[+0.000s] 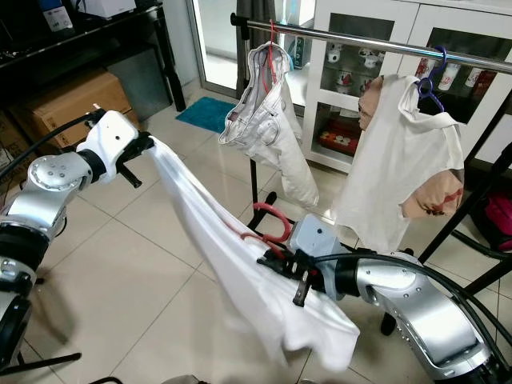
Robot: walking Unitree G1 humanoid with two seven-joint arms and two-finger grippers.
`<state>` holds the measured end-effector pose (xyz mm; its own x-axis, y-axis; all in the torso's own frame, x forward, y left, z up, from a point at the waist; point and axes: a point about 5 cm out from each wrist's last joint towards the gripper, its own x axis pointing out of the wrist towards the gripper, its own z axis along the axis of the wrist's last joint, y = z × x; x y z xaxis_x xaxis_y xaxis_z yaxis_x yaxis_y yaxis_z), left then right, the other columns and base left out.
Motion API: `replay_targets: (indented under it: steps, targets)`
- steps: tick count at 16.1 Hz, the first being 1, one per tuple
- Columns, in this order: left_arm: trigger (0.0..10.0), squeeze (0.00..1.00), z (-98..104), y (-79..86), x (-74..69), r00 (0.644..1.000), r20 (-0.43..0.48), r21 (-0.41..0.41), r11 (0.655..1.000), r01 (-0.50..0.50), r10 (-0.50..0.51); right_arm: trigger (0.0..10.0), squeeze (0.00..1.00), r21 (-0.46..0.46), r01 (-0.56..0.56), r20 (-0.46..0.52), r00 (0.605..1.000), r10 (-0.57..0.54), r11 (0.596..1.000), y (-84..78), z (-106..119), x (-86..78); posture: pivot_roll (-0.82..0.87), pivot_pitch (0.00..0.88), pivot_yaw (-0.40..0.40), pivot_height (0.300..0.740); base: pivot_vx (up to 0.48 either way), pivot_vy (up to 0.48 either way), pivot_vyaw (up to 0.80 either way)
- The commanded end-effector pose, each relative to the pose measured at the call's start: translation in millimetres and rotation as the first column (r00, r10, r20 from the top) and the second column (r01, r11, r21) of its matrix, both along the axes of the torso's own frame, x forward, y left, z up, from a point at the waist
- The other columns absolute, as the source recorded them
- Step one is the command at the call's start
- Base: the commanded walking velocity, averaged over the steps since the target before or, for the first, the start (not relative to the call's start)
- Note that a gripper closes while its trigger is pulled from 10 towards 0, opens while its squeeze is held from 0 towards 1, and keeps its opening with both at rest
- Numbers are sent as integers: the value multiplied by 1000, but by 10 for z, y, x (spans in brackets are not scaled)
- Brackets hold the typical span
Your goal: Hang hanger
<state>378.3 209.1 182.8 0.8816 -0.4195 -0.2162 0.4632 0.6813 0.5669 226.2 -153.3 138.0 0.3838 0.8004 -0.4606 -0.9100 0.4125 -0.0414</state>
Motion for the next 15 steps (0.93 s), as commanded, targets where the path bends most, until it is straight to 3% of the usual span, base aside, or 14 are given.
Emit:
replay_targets:
  steps: [1, 3, 5, 7, 10, 11, 12, 13, 14, 15]
  targets:
    - [0, 0, 151, 194, 25, 998, 34, 42, 997, -61, 59, 0, 0, 25, -35, -43, 998, 36, 999, 1, -1, -52, -89, 0, 104, 740, 0, 0, 0]
    - [0, 0, -43, 246, -4, 997, -47, 128, 990, -54, 61, 0, 0, 223, -8, -18, 1000, 12, 975, 12, 212, -30, -92, 0, 106, 740, 0, 0, 0]
    - [0, 0, -235, 331, -59, 989, -105, 166, 983, -83, 102, 0, 0, 315, 9, -14, 1000, -5, 949, -75, 312, -41, -102, 0, 113, 740, 0, 0, 0]
    - [0, 0, -310, 386, -95, 984, -125, 147, 983, -106, 124, 0, 0, 360, 33, -23, 999, -26, 932, -129, 348, -48, -104, 0, 113, 740, 0, 0, 0]
    - [0, 0, -479, 443, -167, 970, -187, 87, 986, -143, 157, 0, 0, 493, 43, -10, 999, -44, 869, -105, 475, -35, -104, 0, 113, 740, 0, 0, 0]
    - [0, 0, -502, 365, -174, 973, -200, 52, 993, -104, 112, 0, 0, 514, 72, 4, 996, -87, 855, -85, 503, 21, -102, 0, 111, 740, 0, 0, 0]
    - [0, 0, -538, 161, -202, 975, -223, -34, 999, 12, -19, 0, 0, 554, 146, 25, 981, -191, 820, -50, 541, 152, -103, 0, 111, 740, 0, 0, 0]
    - [0, 0, -538, -115, -262, 954, -225, -157, 974, 163, -196, 0, 0, 584, 240, 35, 947, -319, 776, -23, 552, 304, -103, 0, 112, 740, 0, 0, 0]
    - [0, 0, -435, -509, -403, 883, -178, -332, 871, 361, -434, 0, 0, 610, 359, 31, 880, -474, 706, -5, 532, 472, -102, 0, 111, 740, 0, 0, 0]
    - [0, 0, -383, -645, -479, 841, -160, -387, 816, 429, -517, 0, 0, 619, 397, 25, 852, -523, 677, 4, 518, 522, -102, 0, 108, 740, 0, 0, 0]
